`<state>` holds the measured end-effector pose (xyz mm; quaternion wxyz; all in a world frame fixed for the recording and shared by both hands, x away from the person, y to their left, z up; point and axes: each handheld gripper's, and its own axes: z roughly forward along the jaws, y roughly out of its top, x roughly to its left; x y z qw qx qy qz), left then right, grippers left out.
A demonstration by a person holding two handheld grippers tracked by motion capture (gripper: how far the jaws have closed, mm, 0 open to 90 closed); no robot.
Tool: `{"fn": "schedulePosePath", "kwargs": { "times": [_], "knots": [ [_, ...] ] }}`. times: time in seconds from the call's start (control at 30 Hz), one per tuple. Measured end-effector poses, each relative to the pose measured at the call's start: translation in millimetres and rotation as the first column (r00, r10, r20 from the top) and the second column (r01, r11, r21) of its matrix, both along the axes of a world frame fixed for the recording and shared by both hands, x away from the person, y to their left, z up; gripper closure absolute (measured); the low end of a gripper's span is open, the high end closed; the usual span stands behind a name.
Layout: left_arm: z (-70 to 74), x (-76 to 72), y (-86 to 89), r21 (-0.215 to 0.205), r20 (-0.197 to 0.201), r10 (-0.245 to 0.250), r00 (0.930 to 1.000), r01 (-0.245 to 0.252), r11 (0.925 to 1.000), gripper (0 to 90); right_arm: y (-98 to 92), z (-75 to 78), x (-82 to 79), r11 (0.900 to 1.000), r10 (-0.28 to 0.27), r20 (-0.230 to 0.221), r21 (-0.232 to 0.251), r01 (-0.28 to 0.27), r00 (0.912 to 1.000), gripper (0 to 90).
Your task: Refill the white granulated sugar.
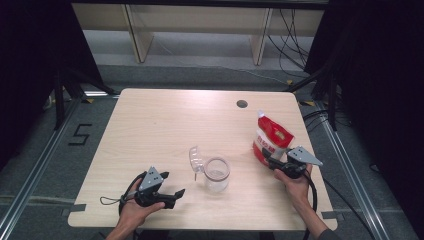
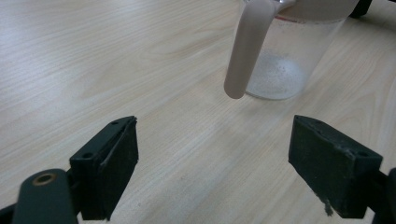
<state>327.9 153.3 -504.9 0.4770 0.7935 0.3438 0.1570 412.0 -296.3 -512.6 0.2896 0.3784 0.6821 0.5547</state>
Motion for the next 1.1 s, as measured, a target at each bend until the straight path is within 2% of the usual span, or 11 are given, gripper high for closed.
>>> {"fn": "schedulePosePath", "kwargs": {
  "times": [0.03, 0.2, 0.33, 0.4, 0.53, 0.57, 0.6, 0.73, 0.77, 1.03, 1.1],
  "knots": [
    [-0.1, -0.5, -0.6, -0.003, -0.003, 0.004, 1.0000, -0.004, 1.0000, 15.7, -1.2, -0.1, 2.3, 1.000, -0.009, 0.025, -0.018, 0.010, 0.9997, 37.1],
    [-0.2, -0.2, -0.4, -0.004, -0.003, 0.004, 1.0000, -0.004, 1.0000, 15.7, -0.5, -0.5, 2.4, 1.000, -0.009, 0.021, -0.028, 0.009, 0.9997, 38.8],
    [-0.4, -0.7, -1.4, -0.007, -0.005, 0.006, 1.0000, -0.006, 1.0000, 15.7, 0.7, -2.0, 2.9, 1.000, -0.013, 0.018, -0.005, 0.014, 0.9997, 38.9],
    [-0.4, -0.8, -1.5, -0.006, -0.006, 0.008, 1.0000, -0.008, 1.0000, 15.7, -0.8, -1.6, 5.7, 0.999, 0.015, 0.033, -0.032, -0.014, 0.9993, 39.0],
    [-0.4, -0.8, -1.6, -0.006, -0.006, 0.008, 0.9999, -0.008, 0.9999, 15.7, 1.1, -2.0, 3.7, 1.000, 0.005, 0.000, -0.006, -0.005, 1.0000, 39.2],
    [-0.3, -0.7, -1.3, -0.001, -0.005, 0.006, 1.0000, -0.006, 1.0000, 15.7, -0.1, -1.8, 6.0, 0.999, 0.018, 0.031, -0.030, -0.017, 0.9994, 39.2],
    [-0.3, -0.6, -1.3, -0.001, -0.005, 0.006, 1.0000, -0.006, 1.0000, 15.7, -0.1, -1.8, 6.0, 0.999, 0.018, 0.031, -0.030, -0.017, 0.9994, 39.2],
    [-0.3, -0.8, -1.5, -0.001, -0.006, 0.005, 1.0000, -0.005, 1.0000, 15.7, 0.3, -1.9, 5.0, 1.000, 0.002, 0.029, -0.012, -0.002, 0.9996, 39.5],
    [-0.3, -0.8, -1.6, -0.002, -0.006, 0.005, 1.0000, -0.005, 1.0000, 15.7, 0.9, -1.8, 4.3, 1.000, 0.016, 0.004, 0.001, -0.016, 0.9999, 40.0],
    [-0.2, -0.7, -1.5, 0.001, -0.005, 0.000, 1.0000, 0.000, 1.0000, 15.7, 1.3, -2.4, 5.7, 1.000, 0.015, 0.028, 0.016, -0.015, 0.9995, 40.5],
    [-0.6, -0.7, -1.8, -0.004, -0.002, -0.003, 1.0000, 0.003, 1.0000, 15.7, 1.5, -2.4, 4.6, 1.000, 0.016, 0.016, 0.018, -0.017, 0.9997, 40.8]
  ]
}}
